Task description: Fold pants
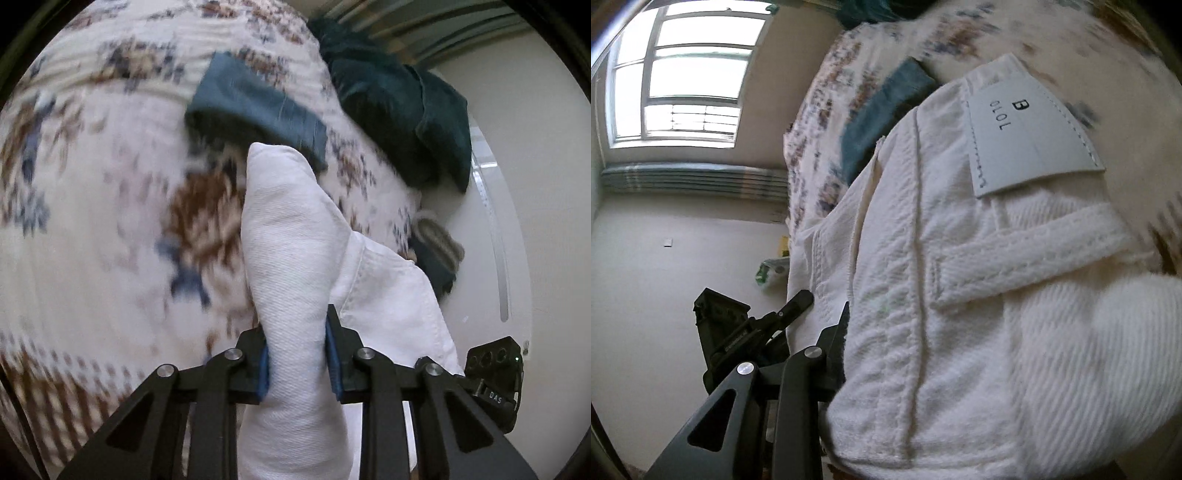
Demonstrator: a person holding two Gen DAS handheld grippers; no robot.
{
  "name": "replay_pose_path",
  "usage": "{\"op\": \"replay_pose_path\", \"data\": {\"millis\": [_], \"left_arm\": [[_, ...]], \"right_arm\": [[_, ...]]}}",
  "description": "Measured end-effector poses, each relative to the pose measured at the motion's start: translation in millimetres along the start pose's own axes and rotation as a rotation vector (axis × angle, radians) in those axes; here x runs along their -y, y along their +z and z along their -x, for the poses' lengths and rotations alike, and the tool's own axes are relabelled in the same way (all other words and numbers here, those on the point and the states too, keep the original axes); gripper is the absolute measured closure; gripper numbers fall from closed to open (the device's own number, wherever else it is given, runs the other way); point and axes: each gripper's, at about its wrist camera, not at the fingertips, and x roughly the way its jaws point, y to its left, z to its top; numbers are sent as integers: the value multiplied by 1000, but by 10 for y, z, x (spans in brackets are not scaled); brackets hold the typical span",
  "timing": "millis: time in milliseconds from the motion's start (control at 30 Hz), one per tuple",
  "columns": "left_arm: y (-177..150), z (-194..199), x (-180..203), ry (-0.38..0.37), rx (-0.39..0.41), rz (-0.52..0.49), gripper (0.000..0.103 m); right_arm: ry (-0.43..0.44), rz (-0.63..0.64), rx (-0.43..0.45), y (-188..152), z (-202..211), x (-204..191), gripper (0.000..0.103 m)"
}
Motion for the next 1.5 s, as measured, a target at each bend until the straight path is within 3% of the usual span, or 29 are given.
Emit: {"op": "replay_pose_path", "data": {"millis": [133, 333, 500, 600, 733, 867, 900, 967, 1000, 1033, 1067, 1100, 1167, 1233, 1300, 1367, 1500], "left_arm": [[807, -73, -16, 15, 38, 10, 81], [2134, -417, -182, 61, 100, 10, 81], [3082, -955, -447, 88, 122, -20, 81], [3397, -1345, -684, 117, 98, -25, 81], [3446, -1838, -1069, 171, 13, -4, 78], [3347, -1790, -1123, 151, -1, 19, 72], [3318, -1726, -1060, 181, 3, 13, 69], [3295, -1603, -926, 253, 10, -3, 66], [3272, -1540, -846, 305, 15, -16, 63], [3240, -1468, -755, 361, 21, -36, 52], [3208, -1410, -682, 406, 31, -51, 45], [3156, -1350, -598, 449, 44, -72, 29], [3052, -1238, -425, 520, 79, -118, 24], [2949, -1185, -282, 575, 81, -144, 10], [2865, -1148, -164, 598, 86, -151, 9], [2808, -1142, -61, 612, 82, -154, 8], [2689, -1131, 136, 626, 62, -173, 8]], "right_arm": [[34, 41, 12, 648, -295, -391, 71], [88, 92, 5, 1988, -1111, -775, 71], [111, 115, -2, 2991, -1951, -710, 71], [97, 104, -21, 3438, -2435, -448, 71], [36, 61, -73, 3641, -2840, -52, 71], [36, 37, -98, 3659, -2923, 113, 64], [21, 24, -103, 3665, -2899, 120, 53], [-38, 27, -104, 3718, -2822, 24, 46], [-67, 35, -111, 3700, -2735, 7, 34], [-124, 53, -123, 3663, -2664, -44, 10], [-203, 91, -117, 3600, -2549, -117, 7], [-270, 134, -104, 3565, -2458, -217, 7], [-440, 231, -79, 3498, -2281, -462, 7], [-610, 324, -49, 3434, -2175, -717, 7], [-712, 395, -27, 3396, -2124, -917, 7], [-777, 450, -11, 3317, -2013, -1124, 7], [-801, 490, 12, 3243, -1868, -1408, 6]]}}
